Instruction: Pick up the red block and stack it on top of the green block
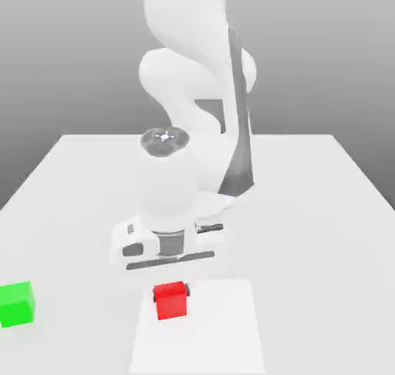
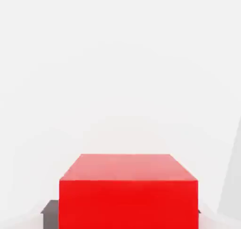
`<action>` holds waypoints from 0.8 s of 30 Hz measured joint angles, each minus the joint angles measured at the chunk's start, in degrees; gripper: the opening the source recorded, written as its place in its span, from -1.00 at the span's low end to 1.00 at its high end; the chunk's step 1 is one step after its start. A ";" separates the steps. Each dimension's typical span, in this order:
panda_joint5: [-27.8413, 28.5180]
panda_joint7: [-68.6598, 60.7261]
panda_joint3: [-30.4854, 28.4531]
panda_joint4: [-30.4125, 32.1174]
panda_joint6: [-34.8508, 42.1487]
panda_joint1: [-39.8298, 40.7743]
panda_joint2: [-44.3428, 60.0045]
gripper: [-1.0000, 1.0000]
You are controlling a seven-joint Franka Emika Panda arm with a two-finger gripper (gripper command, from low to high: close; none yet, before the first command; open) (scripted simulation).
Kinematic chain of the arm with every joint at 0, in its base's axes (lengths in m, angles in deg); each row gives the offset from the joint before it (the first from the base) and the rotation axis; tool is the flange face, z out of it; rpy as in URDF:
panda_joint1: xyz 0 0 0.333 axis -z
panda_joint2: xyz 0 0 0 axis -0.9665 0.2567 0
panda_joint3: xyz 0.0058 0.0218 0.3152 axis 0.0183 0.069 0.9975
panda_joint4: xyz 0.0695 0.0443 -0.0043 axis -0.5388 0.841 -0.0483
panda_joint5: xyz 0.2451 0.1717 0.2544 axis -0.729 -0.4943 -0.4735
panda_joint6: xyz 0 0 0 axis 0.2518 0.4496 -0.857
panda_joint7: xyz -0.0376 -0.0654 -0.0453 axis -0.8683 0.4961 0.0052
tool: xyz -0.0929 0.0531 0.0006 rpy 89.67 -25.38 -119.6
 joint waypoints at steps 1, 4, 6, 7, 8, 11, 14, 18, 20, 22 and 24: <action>0.50 0.38 -0.37 0.21 1.17 -0.24 -1.38 -1.00; 2.69 1.97 -1.29 1.03 5.96 -0.62 -7.02 -1.00; 3.99 2.89 -1.48 1.63 9.44 -0.41 -11.12 -1.00; 4.14 2.44 -1.69 1.41 10.89 -0.02 -12.31 -1.00; 3.84 1.09 -2.17 0.64 12.00 0.35 -12.58 -1.00; 2.36 -4.58 -4.85 -2.78 14.64 3.70 -11.48 -1.00; 1.13 -10.52 -6.56 -6.61 17.01 8.93 -9.74 -1.00; 0.37 -17.86 -8.73 -11.76 20.07 14.29 -7.49 -1.00; 0.23 -21.37 -10.08 -14.33 21.57 16.60 -6.47 -1.00; 0.21 -24.79 -11.56 -16.89 23.05 18.84 -5.54 -1.00; -0.29 -27.55 -12.09 -18.77 23.00 20.83 -3.80 -1.00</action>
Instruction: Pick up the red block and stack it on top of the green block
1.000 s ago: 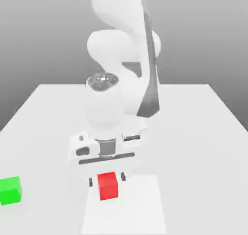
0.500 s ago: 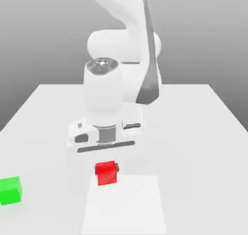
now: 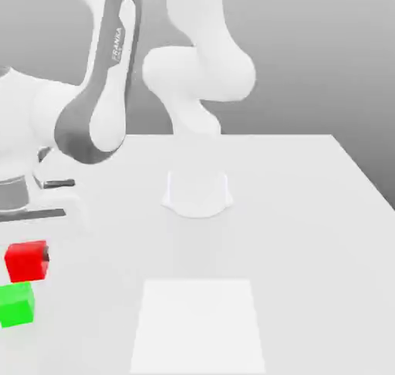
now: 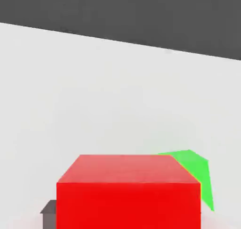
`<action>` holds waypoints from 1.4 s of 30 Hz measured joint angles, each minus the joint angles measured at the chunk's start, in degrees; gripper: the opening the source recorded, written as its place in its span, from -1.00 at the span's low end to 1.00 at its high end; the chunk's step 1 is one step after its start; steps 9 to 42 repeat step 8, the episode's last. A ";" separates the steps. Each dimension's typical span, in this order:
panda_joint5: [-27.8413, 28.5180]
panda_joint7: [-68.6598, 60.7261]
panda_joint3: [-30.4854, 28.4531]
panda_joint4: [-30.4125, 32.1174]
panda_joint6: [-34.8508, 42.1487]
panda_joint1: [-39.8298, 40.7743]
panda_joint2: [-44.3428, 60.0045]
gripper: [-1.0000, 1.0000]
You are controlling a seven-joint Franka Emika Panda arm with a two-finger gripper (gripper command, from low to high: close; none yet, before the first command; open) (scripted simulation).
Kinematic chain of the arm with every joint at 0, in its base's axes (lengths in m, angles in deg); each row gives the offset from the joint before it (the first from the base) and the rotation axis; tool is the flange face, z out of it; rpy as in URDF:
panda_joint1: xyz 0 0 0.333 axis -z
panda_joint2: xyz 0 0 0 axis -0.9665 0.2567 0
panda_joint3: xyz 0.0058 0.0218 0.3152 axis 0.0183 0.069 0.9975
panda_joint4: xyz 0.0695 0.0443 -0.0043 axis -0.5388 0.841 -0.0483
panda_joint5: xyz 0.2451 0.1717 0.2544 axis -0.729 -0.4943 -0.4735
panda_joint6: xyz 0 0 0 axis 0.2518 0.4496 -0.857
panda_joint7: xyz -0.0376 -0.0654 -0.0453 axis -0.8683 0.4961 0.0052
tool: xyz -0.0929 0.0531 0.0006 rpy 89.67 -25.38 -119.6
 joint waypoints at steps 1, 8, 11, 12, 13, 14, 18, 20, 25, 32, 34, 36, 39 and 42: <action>-0.84 -1.00 0.29 -0.39 -1.23 0.57 1.62 -1.00; -4.43 -3.96 2.62 -1.04 -7.18 2.68 8.43 1.00; -4.43 -3.96 2.62 -1.04 -7.18 2.68 8.43 1.00; -4.43 -3.96 2.62 -1.04 -7.18 2.68 8.43 1.00; -4.43 -3.96 2.62 -1.04 -7.18 2.68 8.43 1.00; -4.43 -3.96 2.62 -1.04 -7.18 2.68 8.43 1.00; -4.43 -3.96 2.62 -1.04 -7.18 2.68 8.43 1.00; -4.43 -3.96 2.62 -1.04 -7.18 2.68 8.43 1.00; -4.43 -3.96 2.62 -1.04 -7.18 2.68 8.43 1.00; -4.43 -3.96 2.62 -1.04 -7.18 2.68 8.43 1.00; -4.43 -3.96 2.62 -1.04 -7.18 2.68 8.43 1.00; -4.43 -3.96 2.62 -1.04 -7.18 2.68 8.43 1.00; -4.43 -3.96 2.62 -1.04 -7.18 2.68 8.43 1.00; -4.43 -3.96 2.62 -1.04 -7.18 2.68 8.43 1.00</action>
